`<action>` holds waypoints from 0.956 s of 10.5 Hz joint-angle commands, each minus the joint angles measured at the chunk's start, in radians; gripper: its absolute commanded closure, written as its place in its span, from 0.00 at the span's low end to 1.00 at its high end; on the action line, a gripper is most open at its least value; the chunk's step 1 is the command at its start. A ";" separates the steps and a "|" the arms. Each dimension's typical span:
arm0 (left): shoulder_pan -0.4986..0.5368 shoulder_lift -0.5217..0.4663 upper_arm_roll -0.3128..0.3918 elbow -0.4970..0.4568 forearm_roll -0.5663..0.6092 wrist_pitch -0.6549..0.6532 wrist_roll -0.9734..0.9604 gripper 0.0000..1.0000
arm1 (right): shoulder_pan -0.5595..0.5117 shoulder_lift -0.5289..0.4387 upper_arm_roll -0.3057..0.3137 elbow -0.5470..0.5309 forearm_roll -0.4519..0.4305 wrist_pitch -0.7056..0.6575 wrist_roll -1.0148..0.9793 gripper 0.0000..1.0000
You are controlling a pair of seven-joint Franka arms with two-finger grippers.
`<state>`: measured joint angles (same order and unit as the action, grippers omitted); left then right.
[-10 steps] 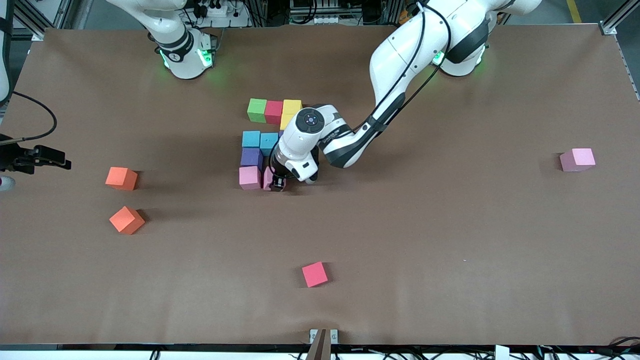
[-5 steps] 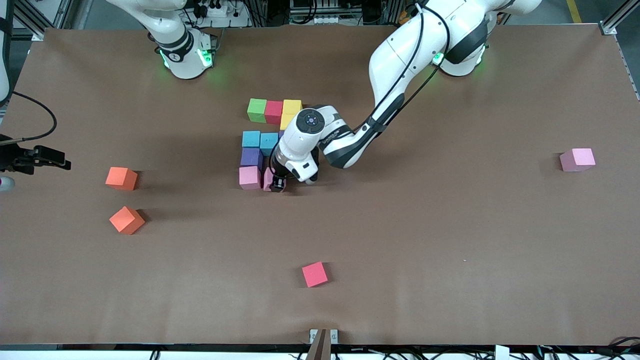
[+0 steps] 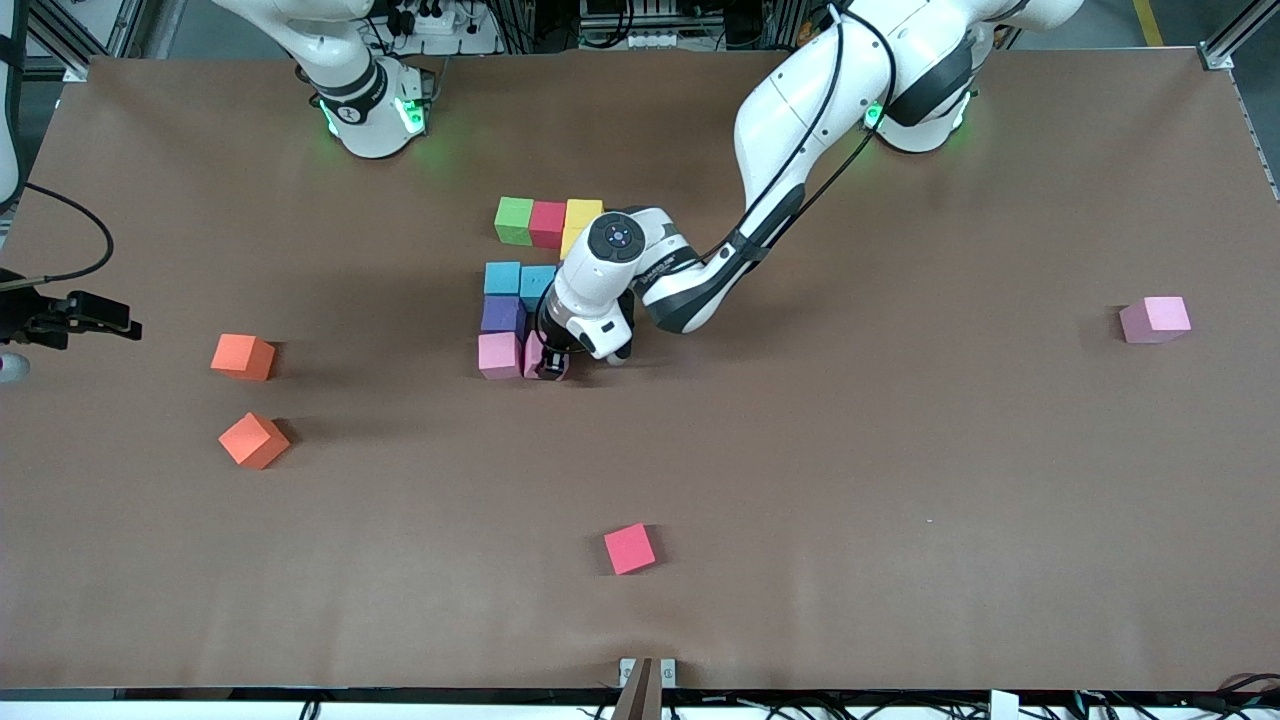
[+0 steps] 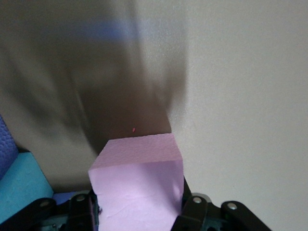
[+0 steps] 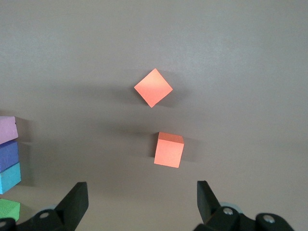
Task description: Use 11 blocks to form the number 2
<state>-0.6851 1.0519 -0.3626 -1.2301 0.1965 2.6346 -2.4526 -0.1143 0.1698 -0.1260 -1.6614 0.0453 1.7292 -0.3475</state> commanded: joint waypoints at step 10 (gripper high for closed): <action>-0.043 0.020 0.048 0.032 -0.034 0.021 0.009 0.00 | -0.013 0.010 0.009 0.014 0.018 0.003 -0.016 0.00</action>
<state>-0.7032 1.0545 -0.3410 -1.2301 0.1964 2.6446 -2.4530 -0.1144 0.1699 -0.1260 -1.6614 0.0453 1.7316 -0.3475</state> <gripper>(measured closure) 0.000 0.000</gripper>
